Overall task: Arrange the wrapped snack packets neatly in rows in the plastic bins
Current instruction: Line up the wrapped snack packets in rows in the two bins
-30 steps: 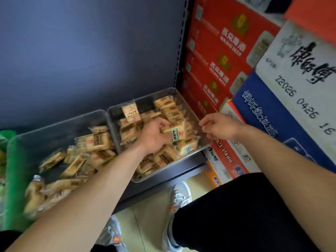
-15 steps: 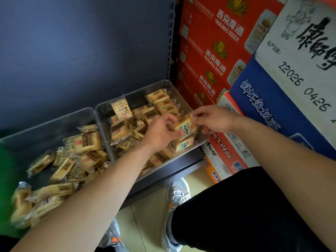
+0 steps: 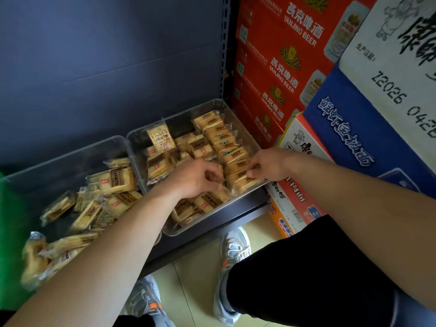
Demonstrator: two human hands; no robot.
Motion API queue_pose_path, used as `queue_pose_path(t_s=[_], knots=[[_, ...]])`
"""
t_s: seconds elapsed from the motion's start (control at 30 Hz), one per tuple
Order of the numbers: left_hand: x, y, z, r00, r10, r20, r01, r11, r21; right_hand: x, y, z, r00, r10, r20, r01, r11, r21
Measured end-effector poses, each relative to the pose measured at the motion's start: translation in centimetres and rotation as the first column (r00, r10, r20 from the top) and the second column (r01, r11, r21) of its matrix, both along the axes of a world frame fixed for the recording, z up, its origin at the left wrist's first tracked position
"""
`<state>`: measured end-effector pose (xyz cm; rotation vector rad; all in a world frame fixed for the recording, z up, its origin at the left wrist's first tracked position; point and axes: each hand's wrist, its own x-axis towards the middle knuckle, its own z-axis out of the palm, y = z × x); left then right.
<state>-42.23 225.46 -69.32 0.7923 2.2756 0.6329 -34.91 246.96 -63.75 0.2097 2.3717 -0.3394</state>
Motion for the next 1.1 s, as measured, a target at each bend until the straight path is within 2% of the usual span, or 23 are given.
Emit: queue_pose_path(t_s=[0.27, 0.37, 0.5, 0.7, 0.9, 1.0, 1.1], knots=[[-1.5, -1.6, 1.3, 0.984, -0.08, -0.156, 0.047, 0.978, -0.204, -0.4, -0.4, -0.9, 0.991, 0.134, 0.029, -0.137, 0.978, 0.155], [-0.2, -0.5, 0.8, 0.976, -0.097, -0.196, 0.07, 0.988, -0.138, -0.8, -0.6, -1.8, 0.989, 0.15, 0.016, -0.15, 0.96, 0.235], [1.2, 1.4, -0.3, 0.981, -0.097, -0.168, 0.092, 0.995, -0.034, -1.3, -0.7, -2.5, 0.979, 0.198, -0.053, -0.169, 0.924, 0.342], [1.4, 2.6, -1.2, 0.971, -0.086, -0.223, 0.073, 0.995, -0.064, -2.2, 0.1, -2.7, 0.976, 0.216, -0.031, -0.191, 0.915, 0.356], [1.2, 3.3, -2.1, 0.966, -0.028, -0.256, 0.009, 0.997, -0.074, -2.1, 0.0, -2.8, 0.967, 0.244, -0.078, -0.188, 0.883, 0.431], [1.5, 3.9, -2.7, 0.942, 0.0, -0.336, -0.03, 0.996, -0.084, -2.0, 0.5, -3.1, 0.965, 0.226, -0.13, -0.164, 0.913, 0.375], [1.8, 4.2, -2.7, 0.934, 0.034, -0.355, -0.062, 0.996, -0.068, -2.0, 1.7, -2.5, 0.99, 0.001, -0.14, 0.008, 0.998, 0.07]])
